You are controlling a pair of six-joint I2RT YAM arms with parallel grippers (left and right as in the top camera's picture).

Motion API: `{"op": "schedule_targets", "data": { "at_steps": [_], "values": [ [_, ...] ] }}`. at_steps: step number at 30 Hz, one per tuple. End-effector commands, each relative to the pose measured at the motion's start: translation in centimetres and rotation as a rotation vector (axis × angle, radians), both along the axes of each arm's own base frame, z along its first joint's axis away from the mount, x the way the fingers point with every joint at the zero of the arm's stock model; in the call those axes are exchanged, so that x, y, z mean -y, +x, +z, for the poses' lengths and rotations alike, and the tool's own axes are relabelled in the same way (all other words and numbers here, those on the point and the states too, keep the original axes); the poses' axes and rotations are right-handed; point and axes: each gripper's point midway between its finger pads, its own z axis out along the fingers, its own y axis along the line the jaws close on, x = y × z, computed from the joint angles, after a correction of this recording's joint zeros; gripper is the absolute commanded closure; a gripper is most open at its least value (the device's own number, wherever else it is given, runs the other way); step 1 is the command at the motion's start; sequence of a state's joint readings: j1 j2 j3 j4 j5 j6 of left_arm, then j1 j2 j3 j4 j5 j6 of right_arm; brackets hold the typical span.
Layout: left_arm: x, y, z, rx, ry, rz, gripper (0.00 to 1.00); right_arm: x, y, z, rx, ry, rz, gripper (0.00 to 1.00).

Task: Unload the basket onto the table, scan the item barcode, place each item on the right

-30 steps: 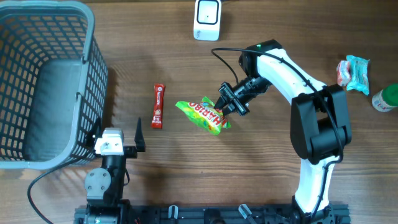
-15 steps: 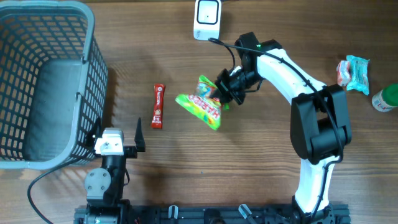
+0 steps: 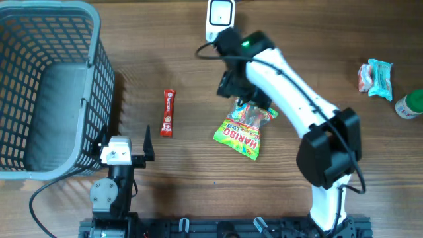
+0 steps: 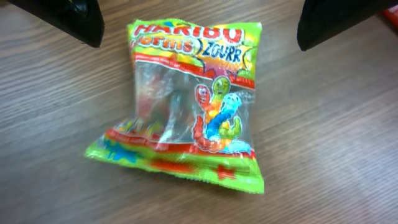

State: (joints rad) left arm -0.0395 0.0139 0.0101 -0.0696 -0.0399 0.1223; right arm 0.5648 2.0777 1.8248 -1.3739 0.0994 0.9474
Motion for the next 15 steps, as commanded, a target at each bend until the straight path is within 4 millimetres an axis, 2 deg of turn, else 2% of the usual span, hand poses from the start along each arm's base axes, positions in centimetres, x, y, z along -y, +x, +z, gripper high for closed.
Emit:
{"op": "schedule_targets", "data": {
  "at_steps": [1,3,7,10,11,12,13,15],
  "values": [
    [0.0,0.0,0.0,0.003,-0.006,0.001,0.0,1.1,-2.5,-6.0,-0.135,-0.138,-0.069,0.0],
    [0.0,0.0,0.0,0.003,-0.006,0.001,0.0,2.2,-2.4,-7.6,-0.146,-0.216,-0.057,0.0],
    [0.0,0.0,0.0,0.003,-0.006,0.001,0.0,2.2,-2.3,-9.7,-0.172,-0.236,-0.046,0.0],
    [0.0,0.0,0.0,0.003,-0.006,0.001,0.0,2.6,-4.1,-12.9,-0.291,-0.273,-0.047,0.02],
    [0.0,0.0,0.0,0.003,-0.006,0.001,0.0,2.9,-4.7,-13.5,-0.325,-0.288,-0.049,0.13],
    [0.0,0.0,0.0,0.003,-0.006,0.001,0.0,3.2,-5.3,-13.9,-0.356,-0.31,-0.049,0.31],
    [0.0,0.0,0.0,0.003,-0.006,0.001,0.0,3.5,-5.7,-14.2,-0.376,-0.327,-0.051,0.4],
    [0.0,0.0,0.0,0.003,-0.006,0.001,0.0,3.6,-5.8,-14.4,-0.382,-0.33,-0.046,0.42]
  ]
}}
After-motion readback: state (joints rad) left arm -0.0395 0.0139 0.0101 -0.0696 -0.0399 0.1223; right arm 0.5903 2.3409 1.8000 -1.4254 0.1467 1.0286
